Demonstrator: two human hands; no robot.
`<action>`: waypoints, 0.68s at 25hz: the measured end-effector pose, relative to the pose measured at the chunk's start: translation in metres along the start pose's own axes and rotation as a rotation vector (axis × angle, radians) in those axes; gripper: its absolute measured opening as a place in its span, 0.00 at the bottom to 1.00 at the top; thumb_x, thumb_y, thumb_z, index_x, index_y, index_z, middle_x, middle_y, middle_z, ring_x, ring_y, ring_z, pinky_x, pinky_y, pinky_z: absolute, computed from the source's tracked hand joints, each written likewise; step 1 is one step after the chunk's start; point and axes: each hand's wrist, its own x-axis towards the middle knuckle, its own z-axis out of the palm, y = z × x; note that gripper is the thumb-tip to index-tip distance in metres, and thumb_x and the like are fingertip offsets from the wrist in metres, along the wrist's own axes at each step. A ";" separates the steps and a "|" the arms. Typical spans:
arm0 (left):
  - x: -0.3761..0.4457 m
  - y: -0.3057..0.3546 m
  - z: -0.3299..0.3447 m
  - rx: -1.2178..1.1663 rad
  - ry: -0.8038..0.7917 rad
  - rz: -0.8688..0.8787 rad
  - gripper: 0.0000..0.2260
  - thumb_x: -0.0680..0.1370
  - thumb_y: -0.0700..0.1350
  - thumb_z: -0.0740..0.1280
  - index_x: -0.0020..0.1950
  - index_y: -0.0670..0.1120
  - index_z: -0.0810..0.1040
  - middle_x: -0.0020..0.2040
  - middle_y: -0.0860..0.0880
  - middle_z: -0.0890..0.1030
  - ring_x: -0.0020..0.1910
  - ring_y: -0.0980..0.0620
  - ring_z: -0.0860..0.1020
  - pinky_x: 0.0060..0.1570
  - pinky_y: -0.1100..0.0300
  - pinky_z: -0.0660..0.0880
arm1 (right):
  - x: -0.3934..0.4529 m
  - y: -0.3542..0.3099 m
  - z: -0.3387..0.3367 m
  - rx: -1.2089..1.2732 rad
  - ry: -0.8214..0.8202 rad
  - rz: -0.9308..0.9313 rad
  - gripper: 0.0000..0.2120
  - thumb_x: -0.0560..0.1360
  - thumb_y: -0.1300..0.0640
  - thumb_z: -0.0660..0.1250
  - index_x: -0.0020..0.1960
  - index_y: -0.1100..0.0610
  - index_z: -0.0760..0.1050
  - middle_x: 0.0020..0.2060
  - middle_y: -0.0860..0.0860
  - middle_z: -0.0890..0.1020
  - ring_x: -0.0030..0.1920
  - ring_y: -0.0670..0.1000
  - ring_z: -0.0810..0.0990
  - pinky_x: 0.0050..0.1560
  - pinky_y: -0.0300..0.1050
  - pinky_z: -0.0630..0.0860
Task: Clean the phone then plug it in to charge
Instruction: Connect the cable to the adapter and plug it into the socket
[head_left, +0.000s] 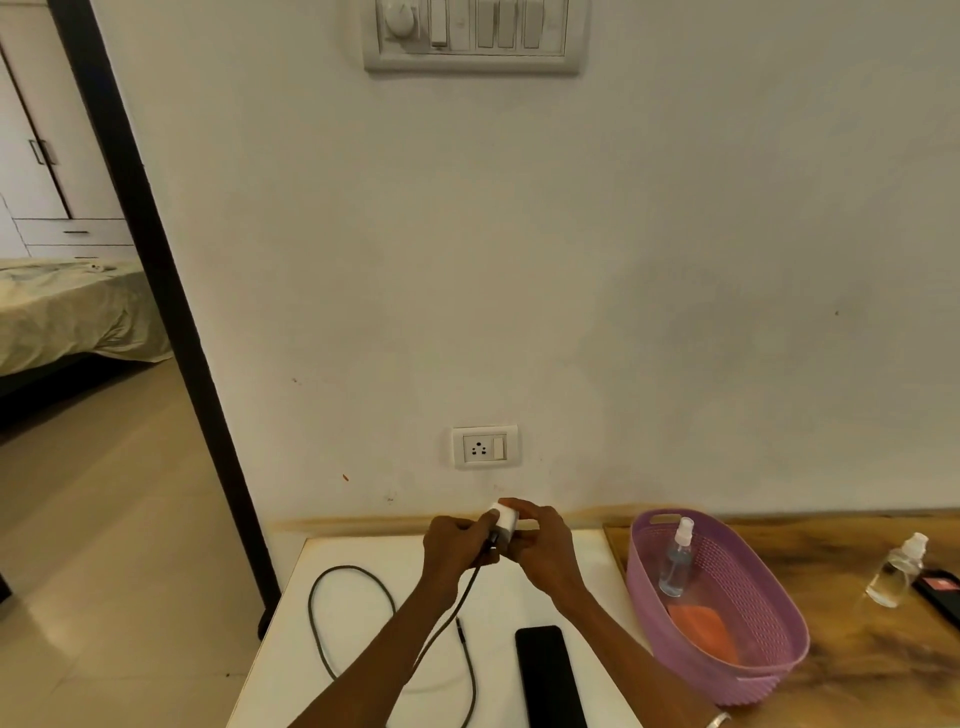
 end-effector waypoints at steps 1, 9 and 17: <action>0.003 -0.001 0.001 -0.038 0.008 -0.030 0.14 0.72 0.48 0.77 0.37 0.38 0.83 0.36 0.40 0.85 0.36 0.42 0.86 0.44 0.50 0.85 | 0.002 0.000 -0.001 -0.003 -0.012 0.002 0.25 0.66 0.66 0.77 0.61 0.54 0.77 0.54 0.54 0.79 0.54 0.57 0.81 0.58 0.51 0.80; 0.022 0.001 0.009 -0.151 0.054 -0.109 0.13 0.70 0.44 0.79 0.40 0.35 0.82 0.39 0.38 0.85 0.36 0.41 0.86 0.37 0.57 0.83 | -0.006 0.032 -0.024 0.013 -0.004 0.116 0.28 0.69 0.66 0.74 0.65 0.48 0.72 0.54 0.49 0.75 0.42 0.44 0.84 0.37 0.27 0.75; 0.062 0.007 0.014 -0.193 0.154 -0.145 0.16 0.70 0.46 0.79 0.44 0.33 0.83 0.40 0.37 0.86 0.36 0.43 0.85 0.38 0.58 0.80 | -0.012 0.088 -0.036 -0.019 -0.058 0.260 0.24 0.70 0.67 0.70 0.59 0.44 0.75 0.54 0.51 0.76 0.40 0.47 0.84 0.40 0.35 0.79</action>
